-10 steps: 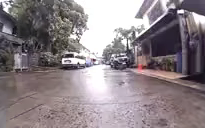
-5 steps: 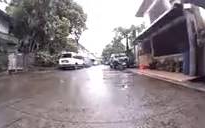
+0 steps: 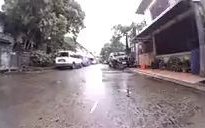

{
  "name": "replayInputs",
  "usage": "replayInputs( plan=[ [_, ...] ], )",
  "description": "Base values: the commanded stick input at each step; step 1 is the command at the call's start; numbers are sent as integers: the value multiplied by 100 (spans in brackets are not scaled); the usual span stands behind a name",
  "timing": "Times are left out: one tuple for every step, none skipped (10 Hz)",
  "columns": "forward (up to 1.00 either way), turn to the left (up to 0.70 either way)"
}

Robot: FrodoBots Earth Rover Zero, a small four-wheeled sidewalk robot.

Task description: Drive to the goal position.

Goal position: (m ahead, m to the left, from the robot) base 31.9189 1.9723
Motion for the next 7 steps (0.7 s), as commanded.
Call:
replayInputs(
  plan=[
    [100,8],
    [100,0],
    [100,0],
    [100,0],
    [100,0],
    [100,0],
    [100,0]
  ],
)
